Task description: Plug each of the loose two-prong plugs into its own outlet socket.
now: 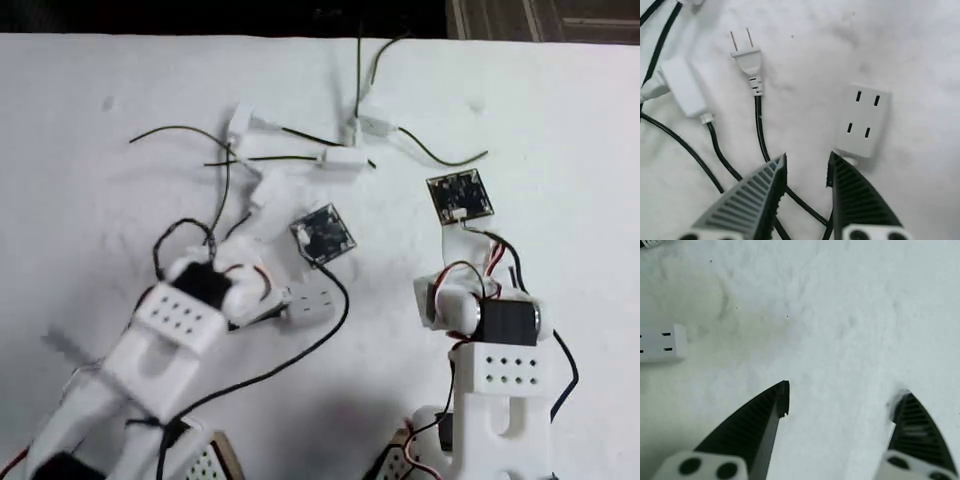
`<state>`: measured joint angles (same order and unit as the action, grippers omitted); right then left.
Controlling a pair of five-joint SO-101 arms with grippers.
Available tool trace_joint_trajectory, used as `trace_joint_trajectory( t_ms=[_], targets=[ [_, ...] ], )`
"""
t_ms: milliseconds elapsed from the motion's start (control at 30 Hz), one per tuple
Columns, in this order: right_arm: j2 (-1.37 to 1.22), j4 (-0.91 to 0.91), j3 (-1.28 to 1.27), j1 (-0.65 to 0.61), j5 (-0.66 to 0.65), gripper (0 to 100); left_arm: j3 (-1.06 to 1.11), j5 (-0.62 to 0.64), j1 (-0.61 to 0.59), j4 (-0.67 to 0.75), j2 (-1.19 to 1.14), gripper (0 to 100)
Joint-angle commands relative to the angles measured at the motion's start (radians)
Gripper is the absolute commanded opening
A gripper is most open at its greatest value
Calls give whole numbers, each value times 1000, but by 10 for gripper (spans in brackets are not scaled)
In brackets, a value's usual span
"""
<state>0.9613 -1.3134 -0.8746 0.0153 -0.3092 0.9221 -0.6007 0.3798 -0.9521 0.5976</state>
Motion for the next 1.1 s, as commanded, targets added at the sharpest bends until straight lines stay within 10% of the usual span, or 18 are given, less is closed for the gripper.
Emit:
trace_joint_trajectory(
  t_ms=[0,633,1067],
  targets=[
    [19,18,6,-8,-3,308,-5,25,-44,-83,171,147],
    [-269,-33,232,-361,38,226,358,175,-697,63,437,147],
    [-917,-33,654,-446,-532,226,442,98,-745,130,473,147]
  ],
)
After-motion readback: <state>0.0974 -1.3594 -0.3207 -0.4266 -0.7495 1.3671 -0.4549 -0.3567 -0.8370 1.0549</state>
